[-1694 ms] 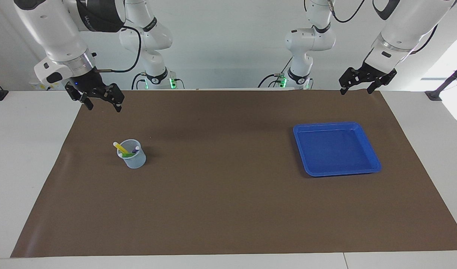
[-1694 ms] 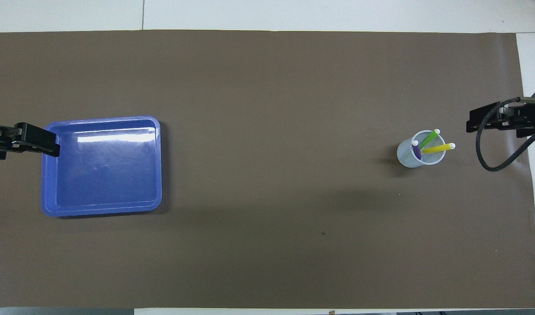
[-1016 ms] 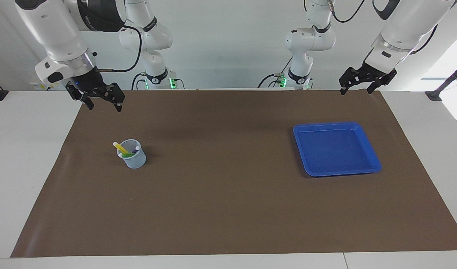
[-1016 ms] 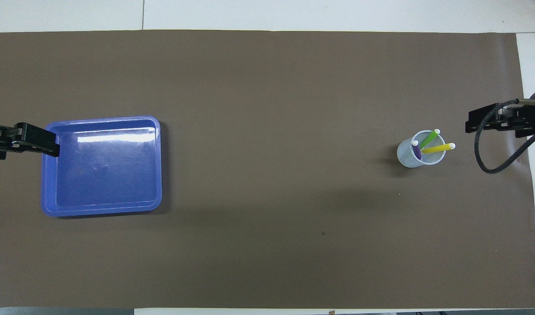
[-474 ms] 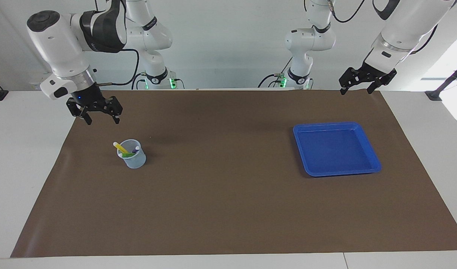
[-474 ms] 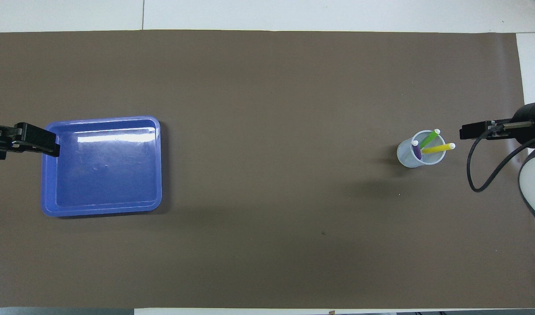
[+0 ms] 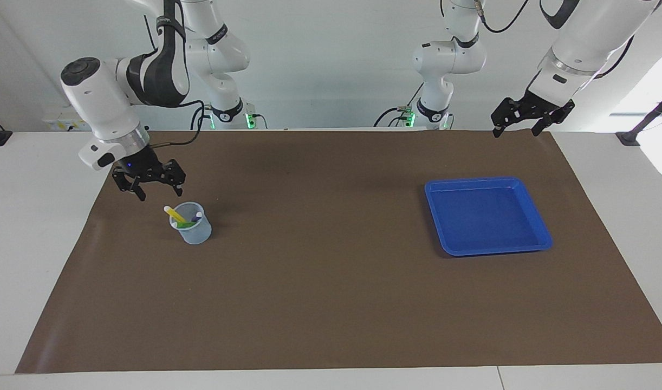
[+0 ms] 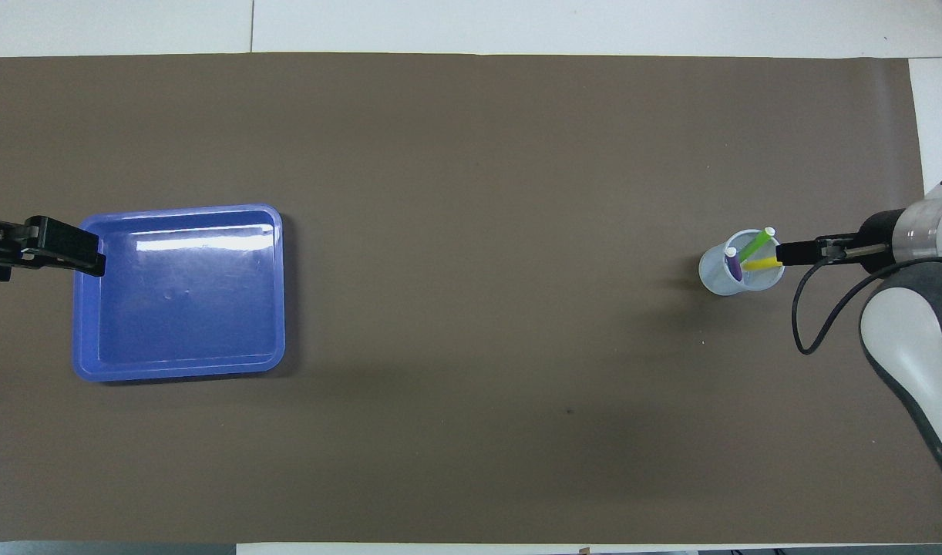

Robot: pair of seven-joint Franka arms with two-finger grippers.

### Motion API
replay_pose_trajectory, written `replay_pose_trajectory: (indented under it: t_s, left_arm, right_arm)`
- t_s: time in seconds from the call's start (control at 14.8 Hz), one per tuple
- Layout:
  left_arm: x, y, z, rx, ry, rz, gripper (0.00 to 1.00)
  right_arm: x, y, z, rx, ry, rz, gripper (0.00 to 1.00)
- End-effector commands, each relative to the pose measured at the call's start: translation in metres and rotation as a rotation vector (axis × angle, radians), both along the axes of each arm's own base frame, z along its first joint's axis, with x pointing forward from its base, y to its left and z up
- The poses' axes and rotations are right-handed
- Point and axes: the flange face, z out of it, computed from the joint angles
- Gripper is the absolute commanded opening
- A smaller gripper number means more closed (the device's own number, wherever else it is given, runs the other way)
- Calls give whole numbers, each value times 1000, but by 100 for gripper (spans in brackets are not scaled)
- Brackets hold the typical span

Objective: Right arm passes pens to left for tray arrangement
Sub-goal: 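Reach the right gripper to the cup and grasp the yellow pen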

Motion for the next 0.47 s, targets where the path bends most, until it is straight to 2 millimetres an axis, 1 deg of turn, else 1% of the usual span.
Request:
replay_pose_trajectory:
  t_s: [0.0, 0.2, 0.41]
  left_arm:
    - [-6, 4, 3, 11, -5, 1, 100]
    - [-6, 4, 3, 11, -5, 1, 100]
    - [-6, 4, 3, 11, -5, 1, 100]
  right_arm:
    - [-3, -12, -23, 28, -33, 8, 99]
    - [-4, -17, -43, 55, -46, -17, 97]
    - [-7, -19, -52, 72, -46, -30, 94]
